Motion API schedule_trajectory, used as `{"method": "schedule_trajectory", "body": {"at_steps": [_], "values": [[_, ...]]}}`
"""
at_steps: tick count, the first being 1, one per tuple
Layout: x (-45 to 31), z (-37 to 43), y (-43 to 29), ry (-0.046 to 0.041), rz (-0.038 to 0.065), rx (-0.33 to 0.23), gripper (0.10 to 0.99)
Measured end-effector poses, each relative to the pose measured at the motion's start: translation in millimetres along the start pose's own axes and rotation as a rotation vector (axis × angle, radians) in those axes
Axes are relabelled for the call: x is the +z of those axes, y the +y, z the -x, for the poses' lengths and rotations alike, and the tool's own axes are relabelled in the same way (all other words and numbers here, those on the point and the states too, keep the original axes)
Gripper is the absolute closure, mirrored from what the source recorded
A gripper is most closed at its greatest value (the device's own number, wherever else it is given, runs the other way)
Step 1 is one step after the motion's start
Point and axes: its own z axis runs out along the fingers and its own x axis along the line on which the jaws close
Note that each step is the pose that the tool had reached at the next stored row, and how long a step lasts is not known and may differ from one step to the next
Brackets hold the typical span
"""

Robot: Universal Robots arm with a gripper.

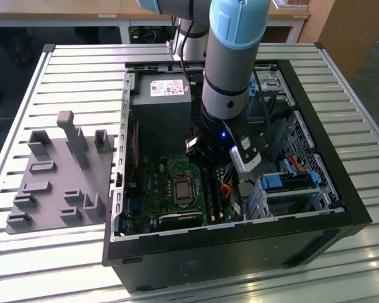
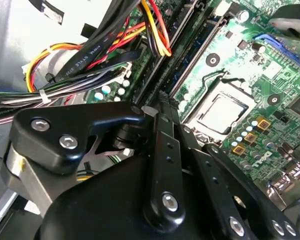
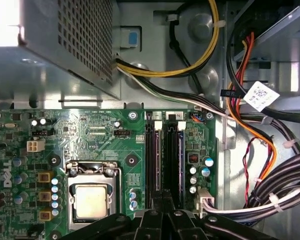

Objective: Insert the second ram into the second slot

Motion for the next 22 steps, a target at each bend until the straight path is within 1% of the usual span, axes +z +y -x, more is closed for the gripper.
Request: {"method": "schedule_trajectory", "body": {"at_steps": [1, 4, 5, 6, 8, 10, 12, 22], "values": [[2.2, 0.1, 0.2, 0.0010, -0.003, 0.000, 0.980], [1.6, 0.2, 0.5, 0.0017, -0.006, 0.000, 0.980], [0.7, 0.2, 0.6, 0.0015, -0.005, 0.000, 0.980], [0.0, 0.1, 0.4, 0.0003, -0.002, 0.000, 0.980], [-4.5, 0.2, 0.6, -0.0013, 0.004, 0.000, 0.980], [-11.4, -0.1, 0.1, -0.0002, 0.001, 0.000, 0.980], [-15.4, -0.1, 0.1, -0.0003, 0.001, 0.000, 0.980], [-25.5, -0.2, 0.1, -0.0004, 0.001, 0.000, 0.980]]}}
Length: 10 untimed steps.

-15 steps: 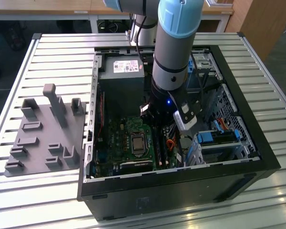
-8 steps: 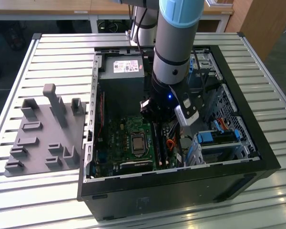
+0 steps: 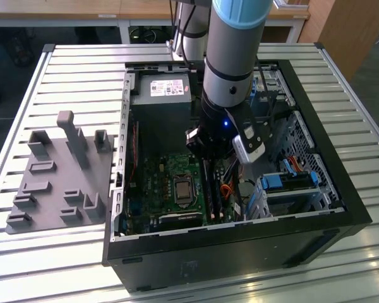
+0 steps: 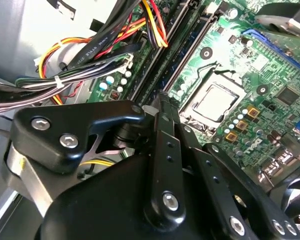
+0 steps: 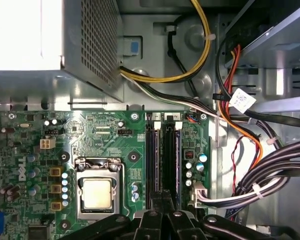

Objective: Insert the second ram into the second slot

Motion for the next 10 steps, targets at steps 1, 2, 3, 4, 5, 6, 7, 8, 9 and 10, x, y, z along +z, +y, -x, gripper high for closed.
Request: {"method": "schedule_trajectory", "body": {"at_steps": [1, 2, 3, 4, 5, 6, 7, 8, 9, 10], "values": [[-0.7, 0.0, 0.0, 0.0001, 0.000, 0.000, 0.980], [-1.2, 0.0, 0.0, 0.0001, 0.000, 0.000, 0.980], [-2.0, 0.0, 0.0, 0.0001, 0.000, 0.000, 0.980], [-3.2, 0.0, 0.0, 0.0001, 0.000, 0.000, 0.980], [-4.4, -0.1, 0.0, 0.0001, 0.000, 0.000, 0.980], [-5.5, -0.1, 0.0, 0.0001, 0.000, 0.000, 0.980], [-6.9, -0.1, 0.0, 0.0001, 0.000, 0.000, 0.980], [-8.3, -0.1, 0.0, 0.0001, 0.000, 0.000, 0.980], [-9.5, -0.1, 0.0, 0.0001, 0.000, 0.000, 0.980], [-10.4, -0.1, 0.0, 0.0001, 0.000, 0.000, 0.980]]}}
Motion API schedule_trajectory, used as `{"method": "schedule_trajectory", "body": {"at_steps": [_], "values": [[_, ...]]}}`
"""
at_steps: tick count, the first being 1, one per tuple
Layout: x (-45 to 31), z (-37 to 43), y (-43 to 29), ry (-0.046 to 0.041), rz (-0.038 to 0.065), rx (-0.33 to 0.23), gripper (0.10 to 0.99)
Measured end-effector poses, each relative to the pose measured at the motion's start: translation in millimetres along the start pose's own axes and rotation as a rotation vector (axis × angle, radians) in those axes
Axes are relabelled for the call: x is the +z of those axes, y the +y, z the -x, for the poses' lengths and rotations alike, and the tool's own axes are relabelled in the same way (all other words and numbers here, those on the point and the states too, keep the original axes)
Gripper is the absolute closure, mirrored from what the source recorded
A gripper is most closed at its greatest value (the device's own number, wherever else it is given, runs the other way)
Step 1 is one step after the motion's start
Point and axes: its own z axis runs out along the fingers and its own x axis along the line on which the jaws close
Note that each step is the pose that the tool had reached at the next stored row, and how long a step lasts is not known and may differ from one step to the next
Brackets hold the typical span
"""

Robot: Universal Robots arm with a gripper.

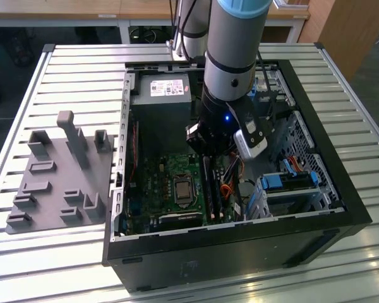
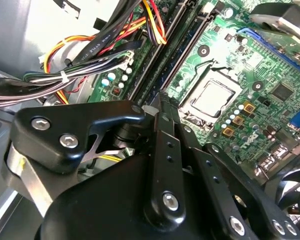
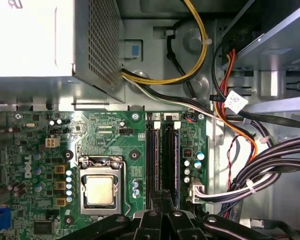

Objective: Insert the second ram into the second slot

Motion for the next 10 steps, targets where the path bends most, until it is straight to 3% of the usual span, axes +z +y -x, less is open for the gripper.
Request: {"method": "schedule_trajectory", "body": {"at_steps": [10], "values": [[-2.4, 0.0, 0.0, -0.0001, 0.000, 0.000, 0.980]]}}
